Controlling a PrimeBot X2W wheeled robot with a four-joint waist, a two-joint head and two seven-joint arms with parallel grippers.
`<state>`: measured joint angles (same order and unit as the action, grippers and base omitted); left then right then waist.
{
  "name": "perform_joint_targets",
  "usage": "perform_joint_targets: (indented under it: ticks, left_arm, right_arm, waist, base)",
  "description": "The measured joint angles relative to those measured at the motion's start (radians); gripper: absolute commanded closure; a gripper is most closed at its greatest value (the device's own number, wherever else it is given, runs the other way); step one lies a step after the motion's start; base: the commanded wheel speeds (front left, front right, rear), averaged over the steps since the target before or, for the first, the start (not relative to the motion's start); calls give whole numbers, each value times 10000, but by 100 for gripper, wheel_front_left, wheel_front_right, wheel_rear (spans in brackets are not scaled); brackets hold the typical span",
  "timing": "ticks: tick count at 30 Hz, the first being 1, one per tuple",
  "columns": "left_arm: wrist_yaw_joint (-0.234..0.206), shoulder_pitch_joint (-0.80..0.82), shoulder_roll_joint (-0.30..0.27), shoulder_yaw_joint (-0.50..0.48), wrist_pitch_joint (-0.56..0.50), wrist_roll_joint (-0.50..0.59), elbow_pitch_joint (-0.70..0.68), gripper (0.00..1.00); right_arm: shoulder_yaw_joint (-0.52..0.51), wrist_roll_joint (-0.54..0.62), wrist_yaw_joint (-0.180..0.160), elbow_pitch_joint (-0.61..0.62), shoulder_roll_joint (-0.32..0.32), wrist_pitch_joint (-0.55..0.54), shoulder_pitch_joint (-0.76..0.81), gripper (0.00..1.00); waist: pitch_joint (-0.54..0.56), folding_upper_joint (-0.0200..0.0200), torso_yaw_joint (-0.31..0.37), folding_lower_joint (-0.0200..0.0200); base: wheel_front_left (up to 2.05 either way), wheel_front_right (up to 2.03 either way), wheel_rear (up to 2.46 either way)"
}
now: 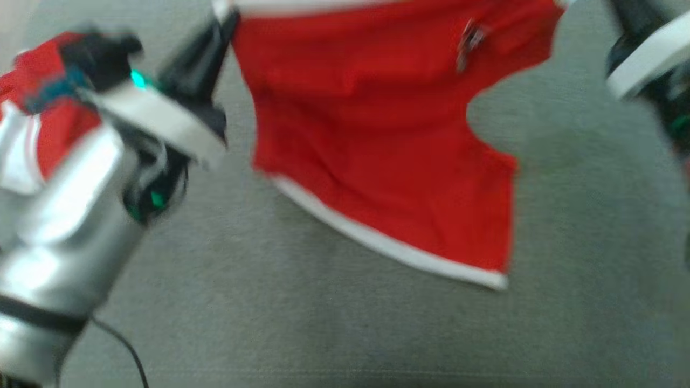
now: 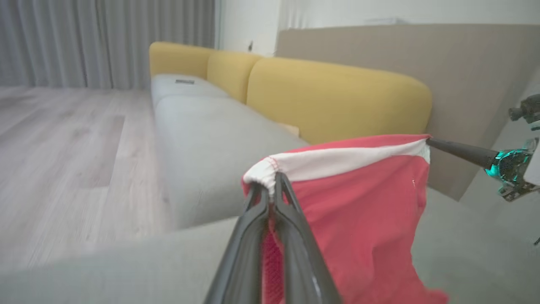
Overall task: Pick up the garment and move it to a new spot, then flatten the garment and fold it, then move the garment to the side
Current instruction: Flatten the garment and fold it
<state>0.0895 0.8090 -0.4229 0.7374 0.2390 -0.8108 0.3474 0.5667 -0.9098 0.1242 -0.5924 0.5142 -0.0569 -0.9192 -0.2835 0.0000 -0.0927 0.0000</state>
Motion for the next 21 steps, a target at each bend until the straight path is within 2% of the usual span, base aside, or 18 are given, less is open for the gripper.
perform_joint_targets:
  ticks: [3,6,10,13,14,18,21]
  left_arm:
    - [123,1305,111,-69,-192,115,-58,100]
    - [222,3030,493,-109,-253,332,219,100]
    - [263,5361,1133,-190,-63,1014,1212,100]
    - [249,6748,1756,-543,148,1722,1954,100]
    - [249,6748,1756,-543,148,1722,1954,100]
    - [265,7510,2677,-1728,182,2585,1655,100]
    - [349,6921,2884,-1758,194,2941,1595,100]
  right_arm:
    - [-67,38,0,52,422,-6,-940,100]
    - [-324,245,0,-84,740,35,-2215,100]
    - [-617,859,0,-671,723,397,-4157,100]
    - [-884,1356,0,-1221,690,1108,-5309,100]
    - [-884,1356,0,-1221,690,1108,-5309,100]
    - [-1083,1603,0,-1572,585,1885,-6026,100]
    - [-872,1407,0,-1519,316,2069,-5825,100]
  waist:
    - [-63,0,408,0]
    - [-419,0,713,0]
    - [-1081,0,1131,1]
    - [-1572,0,1479,3]
    - [-1572,0,1479,3]
    - [-2123,0,1933,1]
    - [-2362,0,2256,2]
  base:
    - [0,0,0]
    - [0,0,0]
    - [0,0,0]
    - [0,0,0]
    - [0,0,0]
    - [0,0,0]
    - [0,0,0]
